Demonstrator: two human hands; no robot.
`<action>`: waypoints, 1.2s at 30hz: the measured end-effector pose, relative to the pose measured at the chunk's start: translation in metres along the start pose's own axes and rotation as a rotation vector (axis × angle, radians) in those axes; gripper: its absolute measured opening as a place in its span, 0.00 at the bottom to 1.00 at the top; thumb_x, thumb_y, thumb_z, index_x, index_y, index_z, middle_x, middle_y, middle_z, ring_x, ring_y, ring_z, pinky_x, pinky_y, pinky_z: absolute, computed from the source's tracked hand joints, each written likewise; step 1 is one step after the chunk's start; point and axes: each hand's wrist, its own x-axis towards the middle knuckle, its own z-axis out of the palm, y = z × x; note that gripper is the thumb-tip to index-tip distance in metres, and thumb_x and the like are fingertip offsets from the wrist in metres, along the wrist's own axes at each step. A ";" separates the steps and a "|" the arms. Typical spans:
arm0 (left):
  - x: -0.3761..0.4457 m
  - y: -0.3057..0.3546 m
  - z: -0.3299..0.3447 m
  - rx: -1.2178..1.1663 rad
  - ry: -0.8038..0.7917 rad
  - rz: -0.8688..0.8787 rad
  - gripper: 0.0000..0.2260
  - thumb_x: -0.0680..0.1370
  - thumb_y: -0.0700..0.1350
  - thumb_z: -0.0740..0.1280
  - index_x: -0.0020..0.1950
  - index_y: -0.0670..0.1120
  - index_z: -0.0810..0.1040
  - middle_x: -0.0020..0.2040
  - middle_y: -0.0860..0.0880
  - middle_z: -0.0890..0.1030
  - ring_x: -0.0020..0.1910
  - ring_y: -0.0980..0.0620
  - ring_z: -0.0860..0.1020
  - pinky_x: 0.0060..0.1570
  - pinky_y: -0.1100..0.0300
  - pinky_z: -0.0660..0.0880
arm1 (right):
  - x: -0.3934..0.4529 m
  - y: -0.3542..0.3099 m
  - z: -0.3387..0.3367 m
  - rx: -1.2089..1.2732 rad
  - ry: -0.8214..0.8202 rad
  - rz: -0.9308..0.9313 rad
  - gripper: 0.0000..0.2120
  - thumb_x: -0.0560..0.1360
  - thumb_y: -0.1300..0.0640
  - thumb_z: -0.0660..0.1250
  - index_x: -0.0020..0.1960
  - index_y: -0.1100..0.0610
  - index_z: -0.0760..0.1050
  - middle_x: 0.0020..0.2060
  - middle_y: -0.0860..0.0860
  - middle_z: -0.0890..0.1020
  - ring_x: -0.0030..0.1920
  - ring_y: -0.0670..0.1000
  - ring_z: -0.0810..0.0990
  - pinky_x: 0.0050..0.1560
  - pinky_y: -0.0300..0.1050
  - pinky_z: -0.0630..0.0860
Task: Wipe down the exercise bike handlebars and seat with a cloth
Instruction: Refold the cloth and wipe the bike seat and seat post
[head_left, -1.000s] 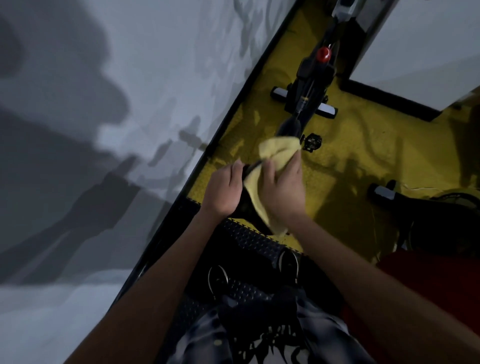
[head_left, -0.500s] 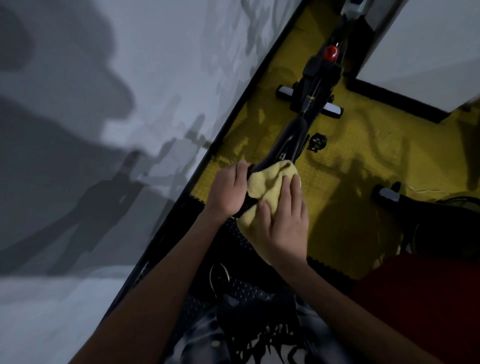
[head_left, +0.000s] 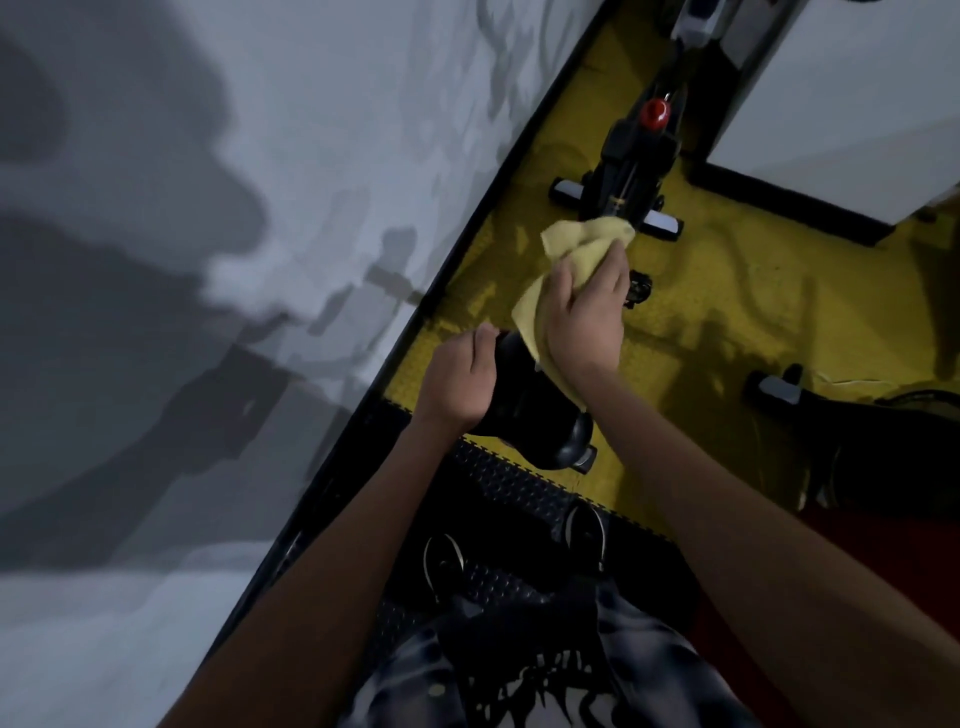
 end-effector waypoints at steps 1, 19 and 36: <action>-0.001 0.002 -0.001 0.003 -0.012 -0.014 0.21 0.86 0.48 0.54 0.43 0.39 0.79 0.37 0.42 0.80 0.33 0.53 0.74 0.39 0.51 0.71 | -0.020 0.002 -0.002 -0.045 -0.031 -0.009 0.36 0.84 0.42 0.55 0.82 0.60 0.46 0.81 0.59 0.53 0.75 0.61 0.66 0.67 0.57 0.73; 0.000 0.000 -0.001 -0.034 -0.022 0.009 0.20 0.86 0.47 0.55 0.35 0.47 0.71 0.33 0.45 0.77 0.33 0.46 0.74 0.31 0.63 0.64 | 0.019 -0.005 0.003 -0.054 0.056 -0.001 0.31 0.85 0.45 0.53 0.82 0.60 0.52 0.80 0.62 0.55 0.75 0.63 0.64 0.72 0.58 0.68; 0.004 -0.011 0.005 -0.042 -0.009 0.002 0.19 0.86 0.47 0.56 0.35 0.50 0.70 0.31 0.52 0.74 0.31 0.53 0.73 0.35 0.55 0.66 | -0.028 0.011 -0.003 -0.050 -0.106 -0.021 0.37 0.84 0.41 0.53 0.82 0.59 0.42 0.81 0.59 0.50 0.76 0.63 0.64 0.71 0.60 0.70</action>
